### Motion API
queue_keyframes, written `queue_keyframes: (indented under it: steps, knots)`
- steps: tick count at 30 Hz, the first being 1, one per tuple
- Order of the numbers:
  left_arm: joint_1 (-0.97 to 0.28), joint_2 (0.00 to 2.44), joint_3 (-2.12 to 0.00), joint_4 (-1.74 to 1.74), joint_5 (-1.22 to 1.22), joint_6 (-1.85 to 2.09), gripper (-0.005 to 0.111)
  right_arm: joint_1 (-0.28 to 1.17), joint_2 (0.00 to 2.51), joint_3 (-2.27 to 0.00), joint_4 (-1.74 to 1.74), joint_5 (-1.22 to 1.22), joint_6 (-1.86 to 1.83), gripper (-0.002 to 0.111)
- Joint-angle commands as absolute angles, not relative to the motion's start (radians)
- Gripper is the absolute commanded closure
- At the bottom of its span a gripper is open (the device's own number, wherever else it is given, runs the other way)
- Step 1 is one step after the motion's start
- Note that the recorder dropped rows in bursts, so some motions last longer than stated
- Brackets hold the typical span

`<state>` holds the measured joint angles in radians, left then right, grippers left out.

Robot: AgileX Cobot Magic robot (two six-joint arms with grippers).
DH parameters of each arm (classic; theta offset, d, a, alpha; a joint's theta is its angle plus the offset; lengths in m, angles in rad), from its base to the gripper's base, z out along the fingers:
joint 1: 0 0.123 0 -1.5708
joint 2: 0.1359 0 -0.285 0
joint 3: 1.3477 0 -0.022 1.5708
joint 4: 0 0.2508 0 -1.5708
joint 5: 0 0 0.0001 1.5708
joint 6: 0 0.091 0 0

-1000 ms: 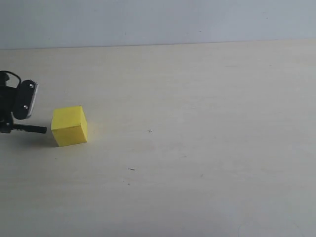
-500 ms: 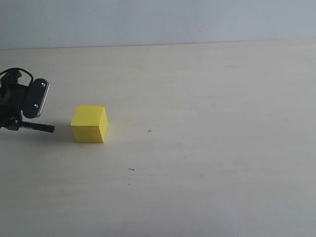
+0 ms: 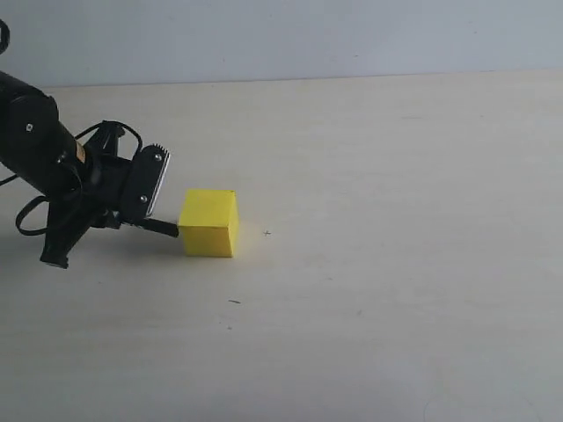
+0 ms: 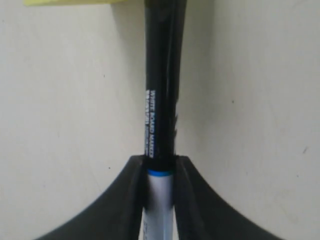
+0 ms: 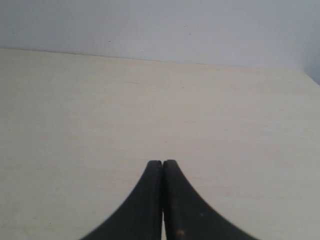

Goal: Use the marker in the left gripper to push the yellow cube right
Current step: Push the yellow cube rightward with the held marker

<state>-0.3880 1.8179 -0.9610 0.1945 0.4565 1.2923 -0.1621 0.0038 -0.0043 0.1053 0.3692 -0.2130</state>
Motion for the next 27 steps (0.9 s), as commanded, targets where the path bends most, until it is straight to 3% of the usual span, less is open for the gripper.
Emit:
queue_keyframes:
  steps: [1, 10, 17, 23, 27]
  knots:
    - [-0.365, 1.815, -0.965, 0.251, 0.471, 1.210, 0.107, -0.162, 0.000, 0.000, 0.105, 0.357, -0.216, 0.108]
    - [-0.311, 1.815, -0.965, 0.257, 0.538, 1.200, 0.107, -0.162, 0.000, 0.000, 0.105, 0.357, -0.216, 0.108]
    - [-0.518, 1.857, -0.965, 0.259, 0.372, 1.132, 0.107, -0.162, 0.000, 0.000, 0.105, 0.357, -0.216, 0.108]
    - [-0.417, 1.857, -0.965, 0.259, 0.448, 1.091, 0.107, -0.162, 0.000, 0.000, 0.105, 0.357, -0.216, 0.108]
    - [-0.439, 1.866, -0.965, 0.219, 0.370, 1.091, 0.107, -0.162, 0.000, 0.000, 0.105, 0.357, -0.216, 0.108]
